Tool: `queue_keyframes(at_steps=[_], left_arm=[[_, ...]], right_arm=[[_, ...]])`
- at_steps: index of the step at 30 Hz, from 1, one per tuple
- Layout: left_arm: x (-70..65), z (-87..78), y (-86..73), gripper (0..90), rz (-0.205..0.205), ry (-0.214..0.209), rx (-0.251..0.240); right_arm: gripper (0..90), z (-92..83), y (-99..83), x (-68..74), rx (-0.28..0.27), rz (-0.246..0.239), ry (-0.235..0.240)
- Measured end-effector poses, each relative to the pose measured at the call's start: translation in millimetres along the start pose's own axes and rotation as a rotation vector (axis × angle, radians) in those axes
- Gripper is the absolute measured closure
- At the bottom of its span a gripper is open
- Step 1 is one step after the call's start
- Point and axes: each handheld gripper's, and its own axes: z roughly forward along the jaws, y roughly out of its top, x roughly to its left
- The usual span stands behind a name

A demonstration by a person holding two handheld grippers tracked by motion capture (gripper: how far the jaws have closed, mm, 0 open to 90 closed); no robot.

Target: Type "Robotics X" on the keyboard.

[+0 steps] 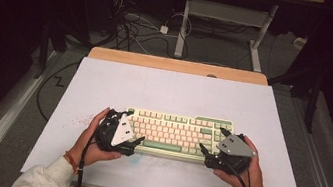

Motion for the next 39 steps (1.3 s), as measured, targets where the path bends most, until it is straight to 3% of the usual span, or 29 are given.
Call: queue_keyframes(at_steps=[39], left_arm=[[1.4,-22.9,-29.1,15.1,-0.006,0.027,0.053]], right_arm=[[20.9,-22.9,-19.0,-9.1,0.014,0.017,-0.023]])
